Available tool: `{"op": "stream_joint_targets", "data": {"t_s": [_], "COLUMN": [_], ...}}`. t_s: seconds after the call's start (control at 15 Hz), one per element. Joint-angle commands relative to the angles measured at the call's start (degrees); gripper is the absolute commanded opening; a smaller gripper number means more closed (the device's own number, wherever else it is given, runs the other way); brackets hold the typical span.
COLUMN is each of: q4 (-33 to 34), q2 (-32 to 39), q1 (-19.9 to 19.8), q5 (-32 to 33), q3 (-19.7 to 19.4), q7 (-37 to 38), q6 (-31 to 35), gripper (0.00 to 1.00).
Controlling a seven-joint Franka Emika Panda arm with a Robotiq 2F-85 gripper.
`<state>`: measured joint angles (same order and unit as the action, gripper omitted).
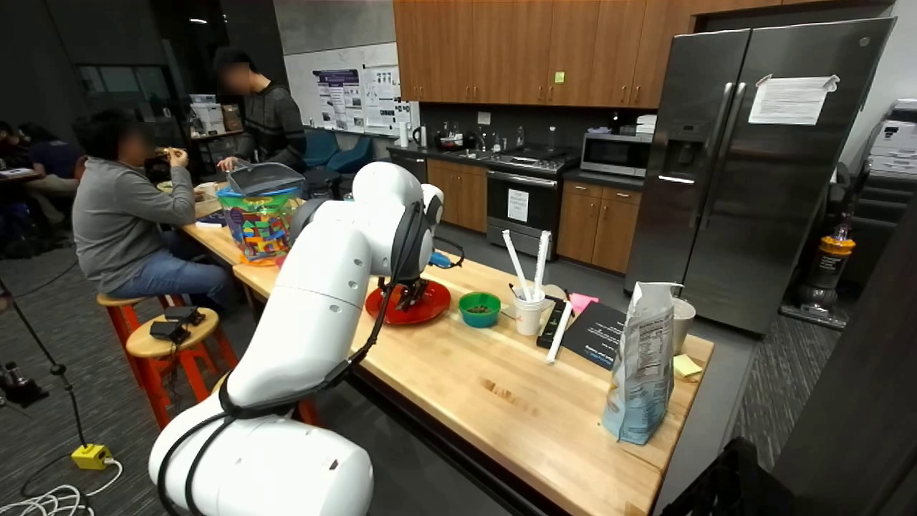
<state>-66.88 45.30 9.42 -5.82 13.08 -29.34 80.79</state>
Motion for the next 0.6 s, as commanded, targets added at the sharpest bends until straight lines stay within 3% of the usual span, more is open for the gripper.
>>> {"op": "stream_joint_targets", "data": {"t_s": [0.0, 0.27, 0.33, 0.4, 0.47, 0.53], "q4": [2.83, 4.86, 5.35, 5.99, 6.58, 7.15], "q2": [0.15, 0.49, 0.6, 0.84, 1.12, 1.36], "q1": [-0.21, -0.75, -0.95, -1.14, -1.32, -1.38], "q5": [1.2, 1.29, 1.15, 0.97, 0.91, 0.97], "q3": [-0.3, -0.32, -0.3, -0.21, -0.14, -0.17], "q7": [0.3, -0.27, -0.39, -0.7, -1.14, -1.33], "q6": [-2.49, -3.64, -4.02, -4.68, -5.27, -5.87], "gripper": [0.35, 0.07, 0.13, 0.32, 0.38, 0.04]}}
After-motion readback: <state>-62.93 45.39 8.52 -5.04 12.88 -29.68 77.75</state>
